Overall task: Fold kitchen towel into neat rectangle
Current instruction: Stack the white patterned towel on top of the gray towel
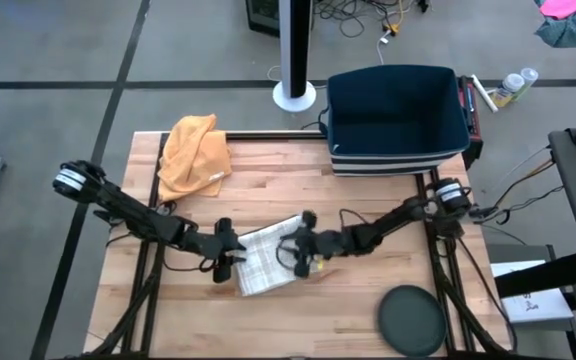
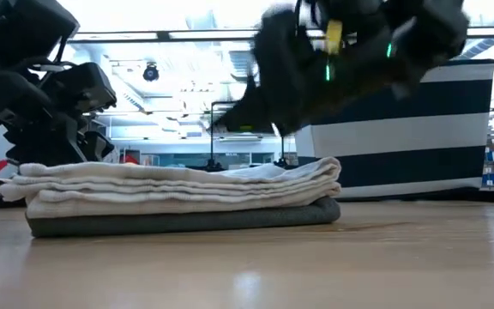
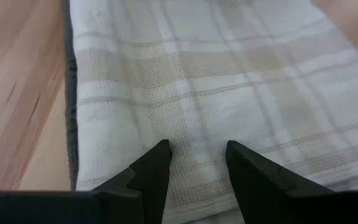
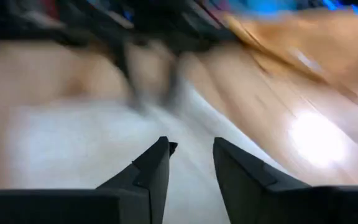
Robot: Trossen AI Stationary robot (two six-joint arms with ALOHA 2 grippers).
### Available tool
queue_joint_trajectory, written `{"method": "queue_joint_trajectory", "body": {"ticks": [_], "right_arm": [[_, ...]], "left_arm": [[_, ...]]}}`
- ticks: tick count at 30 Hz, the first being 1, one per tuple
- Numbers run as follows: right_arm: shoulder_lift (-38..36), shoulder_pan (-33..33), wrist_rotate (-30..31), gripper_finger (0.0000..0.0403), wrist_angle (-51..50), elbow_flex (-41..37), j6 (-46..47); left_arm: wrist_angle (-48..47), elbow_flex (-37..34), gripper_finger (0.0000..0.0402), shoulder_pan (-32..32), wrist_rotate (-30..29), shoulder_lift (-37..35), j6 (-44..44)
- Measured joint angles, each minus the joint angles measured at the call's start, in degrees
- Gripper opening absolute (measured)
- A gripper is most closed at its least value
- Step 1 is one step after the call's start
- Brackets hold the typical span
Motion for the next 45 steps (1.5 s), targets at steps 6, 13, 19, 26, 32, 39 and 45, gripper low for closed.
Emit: {"method": "queue_joint_trajectory", "body": {"ticks": [6, 13, 19, 26, 32, 39, 45], "right_arm": [[5.60, -4.80, -0.41, 0.0125, 3.30, -1.48, 4.60], [11.99, -5.30, 0.06, 0.0115, 15.07, -1.38, 8.45], [8.00, -4.91, -0.65, 0.0103, 15.55, -2.45, 3.47], [10.27, -6.22, 0.75, 0.0103, 14.24, -2.95, 5.79], [11.21, -4.92, 1.63, 0.0114, 17.37, -3.15, 6.22], [-0.22, 0.33, 1.16, 0.0114, 17.22, -5.99, -3.52], [-0.99, 7.64, 2.04, 0.0096, 17.27, -9.92, -1.77]], "left_arm": [[-0.19, -0.18, 0.0152, 0.00, -0.05, -0.69, 0.35], [-0.78, -0.18, 0.0152, -0.07, -0.45, -0.07, -0.03], [-1.58, -0.14, 0.0152, -0.07, -0.56, -0.27, -0.82], [-3.11, -0.03, 0.0157, -0.07, -0.85, -0.37, -2.88], [-3.59, 0.02, 0.0175, -0.09, -0.90, -0.44, -4.13], [-11.78, 4.25, 0.0182, -0.08, -0.72, -2.07, -4.48], [-16.41, 7.12, 0.0182, -0.07, -3.38, -1.81, -3.94]]}}
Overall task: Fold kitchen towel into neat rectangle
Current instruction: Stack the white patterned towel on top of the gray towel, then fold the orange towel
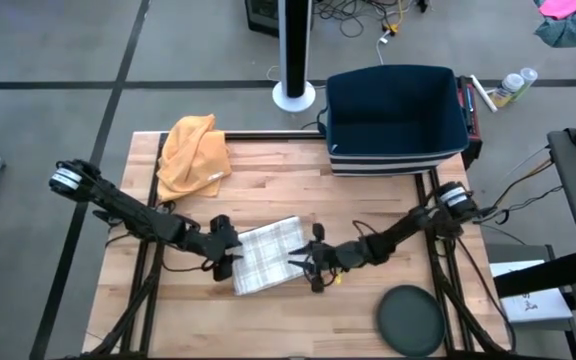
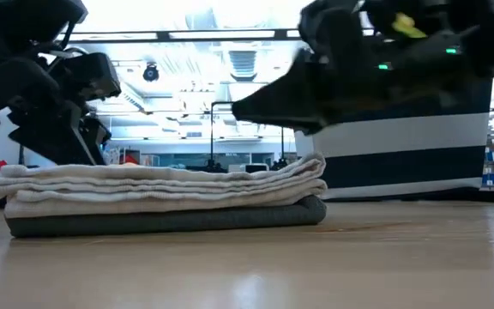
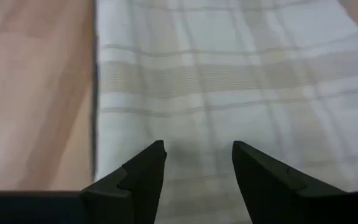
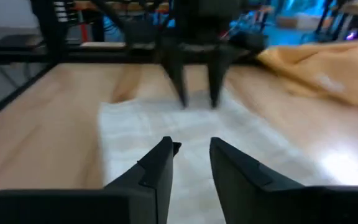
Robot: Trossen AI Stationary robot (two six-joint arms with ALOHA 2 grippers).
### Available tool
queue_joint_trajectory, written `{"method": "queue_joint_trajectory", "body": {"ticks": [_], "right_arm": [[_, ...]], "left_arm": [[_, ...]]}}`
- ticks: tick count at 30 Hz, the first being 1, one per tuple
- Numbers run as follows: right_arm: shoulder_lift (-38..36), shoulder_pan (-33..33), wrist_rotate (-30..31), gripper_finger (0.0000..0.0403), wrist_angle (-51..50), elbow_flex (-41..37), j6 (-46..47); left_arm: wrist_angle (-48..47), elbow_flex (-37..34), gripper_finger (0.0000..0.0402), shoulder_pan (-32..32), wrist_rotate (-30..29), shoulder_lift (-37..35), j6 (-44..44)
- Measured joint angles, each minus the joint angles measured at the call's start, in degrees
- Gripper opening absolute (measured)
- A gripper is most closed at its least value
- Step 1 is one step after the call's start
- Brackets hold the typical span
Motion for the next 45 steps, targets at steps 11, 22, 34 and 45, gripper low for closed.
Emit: {"method": "queue_joint_trajectory", "body": {"ticks": [11, 22, 34, 45], "right_arm": [[12.58, 1.79, 3.65, 0.0069, 11.44, -0.52, 8.79], [-8.49, 5.44, 9.03, 0.0068, -2.55, -0.44, -3.07], [-8.21, 7.09, 19.19, 0.0046, -5.81, -0.08, -3.27], [-1.80, 8.43, 22.22, 0.0057, 0.61, 0.59, -0.34]], "left_arm": [[0.04, 1.05, 0.0182, -0.15, -4.50, -0.01, -2.47], [-16.46, 13.97, 0.0170, 0.27, -11.37, -5.70, 2.58], [-26.60, 19.87, 0.0157, 1.54, -42.88, -7.28, -0.19], [-30.12, 19.17, 0.0153, 27.44, -21.22, -5.98, -6.48]]}}
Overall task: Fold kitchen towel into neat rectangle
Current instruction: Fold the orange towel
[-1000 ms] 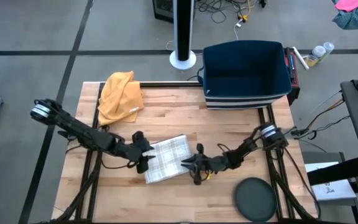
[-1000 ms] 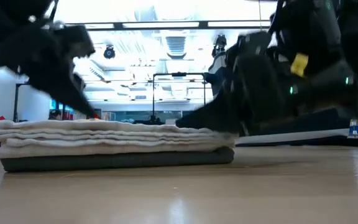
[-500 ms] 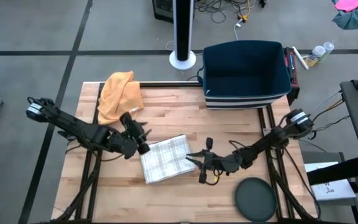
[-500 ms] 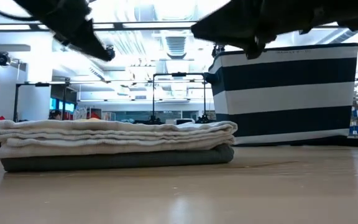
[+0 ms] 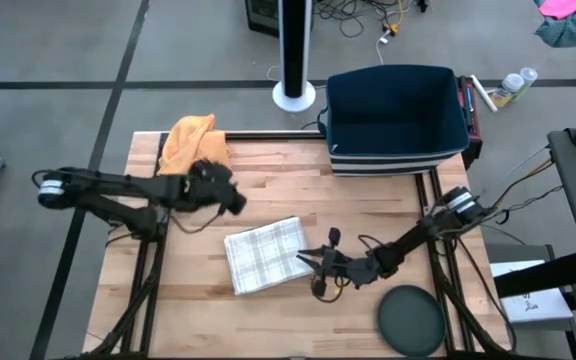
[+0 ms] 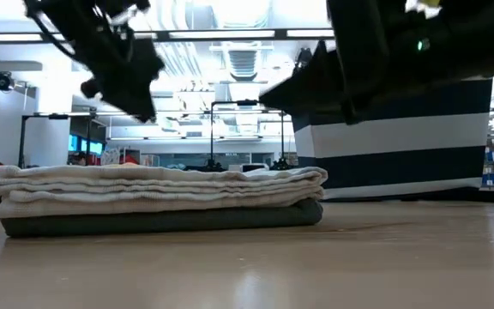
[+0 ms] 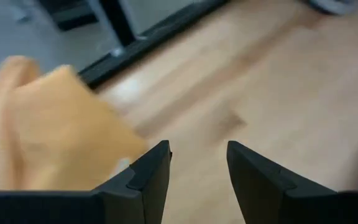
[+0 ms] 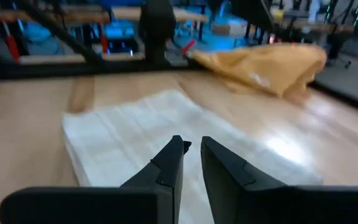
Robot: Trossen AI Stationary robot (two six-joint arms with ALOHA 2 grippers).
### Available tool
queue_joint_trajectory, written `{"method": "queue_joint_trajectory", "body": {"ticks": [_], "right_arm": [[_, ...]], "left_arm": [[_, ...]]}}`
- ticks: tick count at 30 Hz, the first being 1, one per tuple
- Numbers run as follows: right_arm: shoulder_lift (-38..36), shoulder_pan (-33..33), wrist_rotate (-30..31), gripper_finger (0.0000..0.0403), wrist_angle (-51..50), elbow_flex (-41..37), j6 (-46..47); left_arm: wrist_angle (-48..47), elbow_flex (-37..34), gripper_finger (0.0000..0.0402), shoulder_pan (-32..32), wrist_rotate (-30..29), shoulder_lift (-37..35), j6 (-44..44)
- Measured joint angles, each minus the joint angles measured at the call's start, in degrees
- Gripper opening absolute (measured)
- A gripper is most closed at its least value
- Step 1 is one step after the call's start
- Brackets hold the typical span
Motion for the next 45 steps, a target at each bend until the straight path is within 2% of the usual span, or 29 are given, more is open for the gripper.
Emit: {"method": "queue_joint_trajectory", "body": {"ticks": [6, 10, 15, 19, 23, 26, 35, 39, 42, 45], "right_arm": [[-0.02, 0.92, 1.32, 0.0071, 0.77, -0.05, -3.13], [-0.01, 0.90, 1.46, 0.0078, 0.70, -0.19, -2.65], [0.54, 0.90, 0.97, 0.0089, 0.67, -0.41, -1.73], [2.95, 0.72, 1.03, 0.0098, 0.56, -0.51, -1.54], [4.80, 0.36, 2.01, 0.0106, 0.43, -0.51, -1.56], [4.98, 0.24, 4.91, 0.0111, 0.93, -0.53, -1.84], [4.85, 0.24, 14.44, 0.0109, 1.18, -0.12, -7.53], [4.59, 0.04, 18.52, 0.0101, 3.96, -0.01, -11.86], [4.59, -0.52, 18.89, 0.0096, 6.58, 0.02, -14.04], [4.57, -1.39, 18.93, 0.0091, 8.61, 0.04, -15.57]], "left_arm": [[-0.06, -0.08, 0.0160, 18.23, 7.67, 1.32, 3.22], [-0.02, -0.11, 0.0171, 28.32, 9.38, 3.21, 5.18], [0.36, 0.67, 0.0208, 36.16, 9.92, 6.98, 9.42], [-2.73, 3.53, 0.0252, 39.90, 15.58, 10.93, 9.86], [-8.54, 5.47, 0.0284, 38.98, 21.50, 12.86, 13.55], [-11.08, 5.20, 0.0291, 36.29, 22.91, 12.49, 13.49], [-9.18, 0.10, 0.0268, 27.08, 22.93, 11.76, 13.06], [-7.71, -2.67, 0.0254, 26.59, 20.29, 12.56, 11.61], [-6.73, -4.23, 0.0244, 26.61, 16.82, 13.16, 11.42], [-2.64, -5.69, 0.0234, 26.61, 16.47, 13.38, 12.45]]}}
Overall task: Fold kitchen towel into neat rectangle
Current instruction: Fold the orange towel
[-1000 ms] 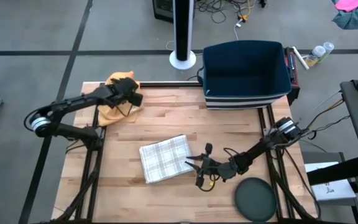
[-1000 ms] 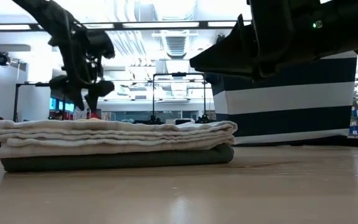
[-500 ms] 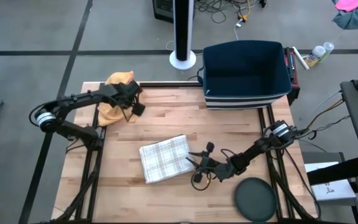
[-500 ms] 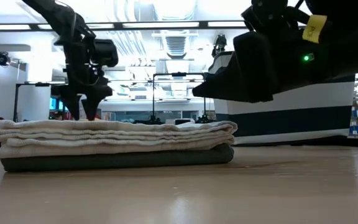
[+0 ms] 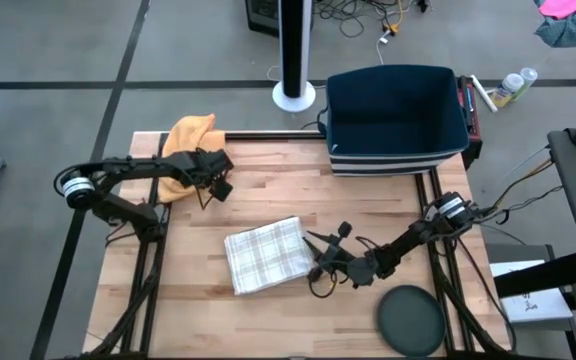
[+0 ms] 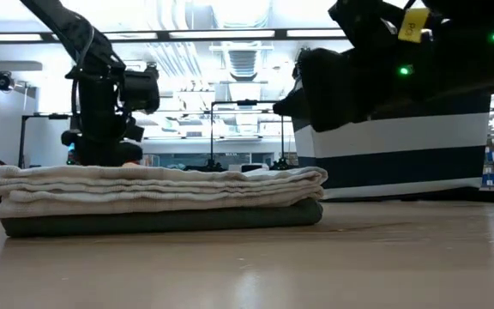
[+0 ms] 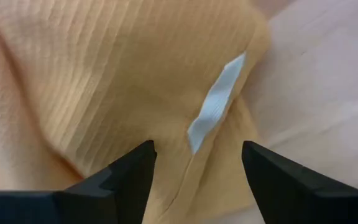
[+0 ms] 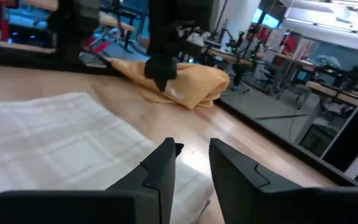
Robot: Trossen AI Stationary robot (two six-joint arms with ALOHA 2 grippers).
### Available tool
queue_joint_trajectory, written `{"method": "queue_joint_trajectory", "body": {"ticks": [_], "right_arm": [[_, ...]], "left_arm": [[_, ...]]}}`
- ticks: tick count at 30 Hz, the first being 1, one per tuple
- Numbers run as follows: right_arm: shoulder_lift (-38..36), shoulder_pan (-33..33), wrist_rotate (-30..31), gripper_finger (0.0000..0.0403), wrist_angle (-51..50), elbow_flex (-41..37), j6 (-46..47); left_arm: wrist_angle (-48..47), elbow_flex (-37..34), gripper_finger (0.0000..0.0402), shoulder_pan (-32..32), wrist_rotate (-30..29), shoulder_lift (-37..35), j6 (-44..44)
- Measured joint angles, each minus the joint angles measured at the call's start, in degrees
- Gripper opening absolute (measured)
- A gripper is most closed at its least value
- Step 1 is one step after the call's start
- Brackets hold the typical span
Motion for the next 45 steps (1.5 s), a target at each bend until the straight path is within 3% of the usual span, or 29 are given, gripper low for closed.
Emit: {"method": "queue_joint_trajectory", "body": {"ticks": [11, 21, 30, 39, 45], "right_arm": [[-0.49, -2.33, -0.44, 0.0072, 5.10, 0.00, -5.64], [-0.74, -2.89, -0.46, 0.0058, 5.02, 0.00, -6.36], [-0.74, -2.91, -0.48, 0.0050, 4.93, 0.00, -6.29], [-0.74, -3.13, -0.48, 0.0063, 4.91, 0.00, -5.98], [-0.74, -3.13, -0.48, 0.0069, 4.90, 0.00, -5.97]], "left_arm": [[13.74, 0.06, 0.0198, 0.00, -0.05, 2.94, 2.83], [11.85, 0.81, 0.0198, 0.02, -0.05, 9.90, 2.09], [5.44, 3.27, 0.0177, 0.04, 0.54, 8.38, 2.52], [4.63, 2.46, 0.0116, 0.24, 0.08, 9.51, 2.15], [4.65, 2.47, 0.0030, 0.22, -0.05, 9.98, 3.69]]}}
